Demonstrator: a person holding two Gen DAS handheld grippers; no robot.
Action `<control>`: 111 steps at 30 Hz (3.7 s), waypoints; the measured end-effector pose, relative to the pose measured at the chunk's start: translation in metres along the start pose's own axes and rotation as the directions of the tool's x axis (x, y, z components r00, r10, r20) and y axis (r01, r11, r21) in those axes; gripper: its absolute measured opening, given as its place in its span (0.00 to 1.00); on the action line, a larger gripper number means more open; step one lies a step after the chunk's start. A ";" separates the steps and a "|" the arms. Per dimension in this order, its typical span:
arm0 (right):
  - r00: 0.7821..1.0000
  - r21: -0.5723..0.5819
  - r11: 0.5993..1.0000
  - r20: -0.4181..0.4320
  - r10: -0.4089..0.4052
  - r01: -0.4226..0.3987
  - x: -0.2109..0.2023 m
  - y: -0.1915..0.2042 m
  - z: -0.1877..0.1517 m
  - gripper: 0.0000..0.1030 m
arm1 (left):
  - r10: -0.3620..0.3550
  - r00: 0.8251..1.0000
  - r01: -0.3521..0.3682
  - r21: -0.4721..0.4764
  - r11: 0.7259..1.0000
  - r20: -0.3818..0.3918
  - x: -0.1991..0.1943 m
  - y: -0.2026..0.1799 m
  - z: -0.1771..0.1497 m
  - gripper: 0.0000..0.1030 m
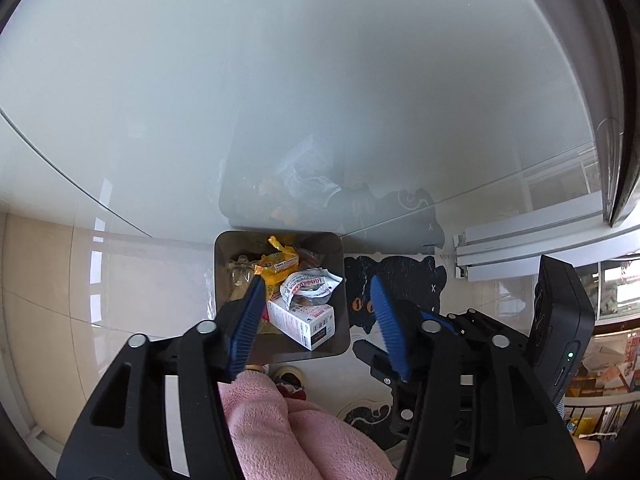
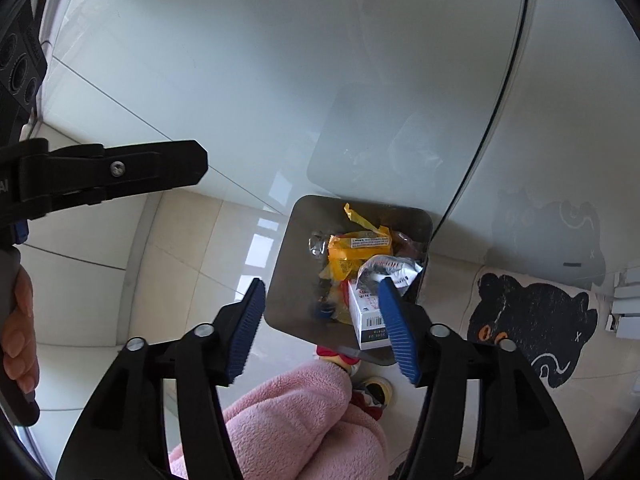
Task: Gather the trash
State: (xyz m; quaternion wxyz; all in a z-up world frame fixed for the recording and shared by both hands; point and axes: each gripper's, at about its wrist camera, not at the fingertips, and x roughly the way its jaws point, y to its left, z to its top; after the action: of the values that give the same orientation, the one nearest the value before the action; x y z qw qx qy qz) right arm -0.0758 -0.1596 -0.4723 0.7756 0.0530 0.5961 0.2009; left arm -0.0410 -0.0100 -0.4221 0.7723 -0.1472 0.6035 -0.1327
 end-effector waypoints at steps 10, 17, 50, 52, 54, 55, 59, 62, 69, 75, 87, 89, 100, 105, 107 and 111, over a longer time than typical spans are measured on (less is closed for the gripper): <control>0.997 -0.059 0.998 0.075 -0.020 0.025 -0.087 0.016 0.004 0.97 | -0.007 0.993 0.013 -0.049 0.999 0.120 -0.094 -0.016 -0.002 0.92; 0.983 -0.034 0.998 0.176 -0.048 0.055 -0.179 0.031 0.018 0.97 | 0.014 0.977 -0.023 0.039 0.999 0.213 -0.171 -0.053 0.005 0.92; 0.743 0.166 0.941 0.579 -0.335 0.295 -0.474 0.082 0.110 0.97 | 0.069 0.781 -0.185 0.124 0.975 0.621 -0.421 -0.167 0.061 0.92; 0.742 0.164 0.943 0.584 -0.329 0.288 -0.476 0.083 0.111 0.97 | 0.071 0.782 -0.184 0.121 0.975 0.619 -0.423 -0.166 0.063 0.92; 0.743 0.161 0.945 0.586 -0.324 0.285 -0.477 0.085 0.112 0.97 | 0.072 0.782 -0.189 0.126 0.974 0.619 -0.423 -0.167 0.065 0.92; 0.745 0.160 0.946 0.585 -0.320 0.281 -0.477 0.086 0.113 0.97 | 0.074 0.781 -0.195 0.129 0.972 0.620 -0.423 -0.167 0.065 0.92; 0.748 0.153 0.948 0.585 -0.314 0.279 -0.476 0.089 0.116 0.97 | 0.075 0.780 -0.201 0.134 0.970 0.621 -0.423 -0.169 0.068 0.92; 0.752 0.146 0.950 0.582 -0.309 0.277 -0.475 0.090 0.119 0.97 | 0.081 0.780 -0.202 0.128 0.971 0.620 -0.423 -0.166 0.070 0.92; 0.751 0.150 0.944 0.576 -0.324 0.293 -0.474 0.089 0.123 0.97 | 0.093 0.777 -0.213 0.120 0.970 0.623 -0.424 -0.166 0.073 0.92; 0.748 0.143 0.945 0.581 -0.320 0.293 -0.475 0.092 0.125 0.97 | 0.093 0.779 -0.218 0.129 0.967 0.620 -0.424 -0.168 0.073 0.92; 0.749 0.141 0.945 0.580 -0.322 0.297 -0.473 0.095 0.127 0.97 | 0.110 0.780 -0.245 0.139 0.960 0.616 -0.419 -0.169 0.073 0.92; 0.750 0.141 0.945 0.579 -0.321 0.295 -0.472 0.095 0.128 0.97 | 0.114 0.780 -0.250 0.139 0.958 0.615 -0.417 -0.168 0.073 0.92; 0.754 0.139 0.946 0.576 -0.317 0.291 -0.468 0.099 0.130 0.97 | 0.114 0.785 -0.250 0.142 0.958 0.609 -0.415 -0.167 0.076 0.92; 0.755 0.143 0.947 0.575 -0.316 0.287 -0.465 0.100 0.133 0.97 | 0.115 0.787 -0.250 0.142 0.958 0.606 -0.414 -0.166 0.077 0.92; 0.755 0.143 0.947 0.575 -0.316 0.287 -0.465 0.100 0.133 0.97 | 0.116 0.785 -0.251 0.143 0.957 0.608 -0.414 -0.166 0.077 0.92; 0.756 0.143 0.947 0.574 -0.315 0.287 -0.465 0.100 0.134 0.97 | 0.113 0.785 -0.251 0.145 0.957 0.609 -0.415 -0.167 0.078 0.92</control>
State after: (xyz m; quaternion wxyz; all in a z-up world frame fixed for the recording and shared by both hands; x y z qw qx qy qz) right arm -0.0710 -0.2215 0.0176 0.9425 0.0341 0.3308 0.0333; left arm -0.0678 0.0004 0.0305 0.9427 -0.0362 0.3243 -0.0698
